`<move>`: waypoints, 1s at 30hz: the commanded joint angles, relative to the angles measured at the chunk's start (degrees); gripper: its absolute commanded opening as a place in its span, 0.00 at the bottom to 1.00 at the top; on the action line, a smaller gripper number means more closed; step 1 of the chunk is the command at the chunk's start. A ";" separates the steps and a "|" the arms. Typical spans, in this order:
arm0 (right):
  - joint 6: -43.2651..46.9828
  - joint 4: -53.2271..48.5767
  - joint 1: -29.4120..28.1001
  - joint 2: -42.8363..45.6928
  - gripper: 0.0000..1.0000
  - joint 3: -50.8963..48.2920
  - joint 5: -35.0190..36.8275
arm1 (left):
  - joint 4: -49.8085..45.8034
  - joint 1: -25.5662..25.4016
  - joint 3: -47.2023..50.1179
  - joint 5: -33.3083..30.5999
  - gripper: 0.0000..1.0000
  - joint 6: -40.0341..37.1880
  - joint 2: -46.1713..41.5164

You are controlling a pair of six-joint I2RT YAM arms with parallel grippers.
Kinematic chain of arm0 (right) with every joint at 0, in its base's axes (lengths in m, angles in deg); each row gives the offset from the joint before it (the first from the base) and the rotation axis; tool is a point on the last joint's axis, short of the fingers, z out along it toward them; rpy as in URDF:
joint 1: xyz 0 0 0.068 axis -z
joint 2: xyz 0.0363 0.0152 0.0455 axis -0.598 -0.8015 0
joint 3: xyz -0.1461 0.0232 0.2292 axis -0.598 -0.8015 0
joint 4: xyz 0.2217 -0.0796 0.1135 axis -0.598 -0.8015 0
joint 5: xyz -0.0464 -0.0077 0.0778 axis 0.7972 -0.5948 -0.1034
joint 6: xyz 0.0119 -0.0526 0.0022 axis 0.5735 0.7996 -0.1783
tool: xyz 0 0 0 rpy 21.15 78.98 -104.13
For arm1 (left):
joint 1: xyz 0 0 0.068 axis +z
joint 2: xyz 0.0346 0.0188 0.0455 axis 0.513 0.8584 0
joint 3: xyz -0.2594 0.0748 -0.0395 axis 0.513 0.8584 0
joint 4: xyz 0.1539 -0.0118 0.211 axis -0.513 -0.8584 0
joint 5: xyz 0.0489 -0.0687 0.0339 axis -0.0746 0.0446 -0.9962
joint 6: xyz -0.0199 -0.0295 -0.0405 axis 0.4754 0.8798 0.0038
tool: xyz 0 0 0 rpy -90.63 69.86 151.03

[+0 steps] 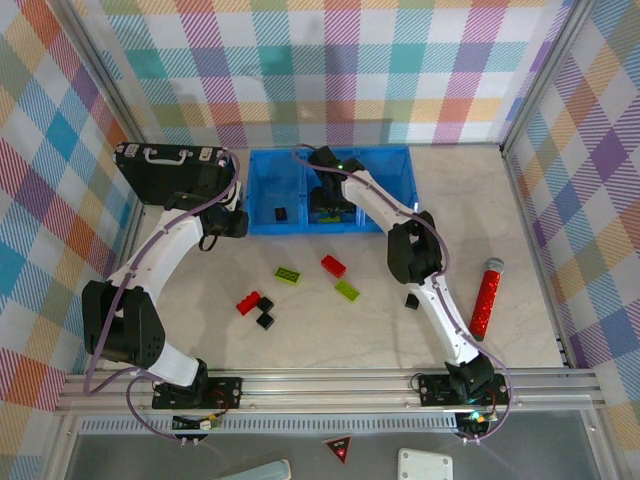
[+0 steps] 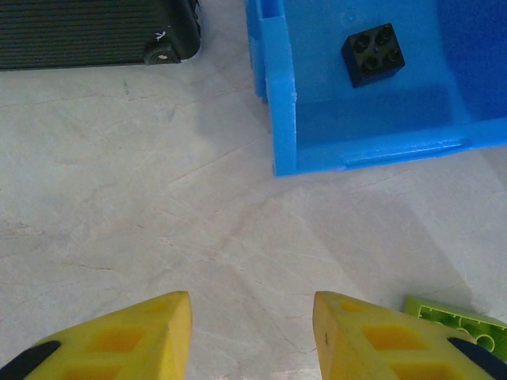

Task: Sort the legos into containers by color
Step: Place the lego in the container.

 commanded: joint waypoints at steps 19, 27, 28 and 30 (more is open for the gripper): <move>5.95 -5.60 -0.65 10.98 0.83 -3.56 -2.80 | -1.32 0.89 -1.15 0.10 0.46 -0.23 -0.48; 6.60 -3.36 -1.89 22.06 0.81 -15.14 -5.85 | -5.44 -0.31 -4.49 0.33 0.47 1.20 -2.32; 6.80 -2.80 -2.03 23.64 0.81 -16.80 -6.45 | -6.44 -0.42 -4.91 0.50 0.47 1.61 -2.44; 7.47 -1.84 -2.32 26.47 0.80 -20.52 -8.04 | -8.10 -0.84 -5.28 0.71 0.47 2.33 -2.91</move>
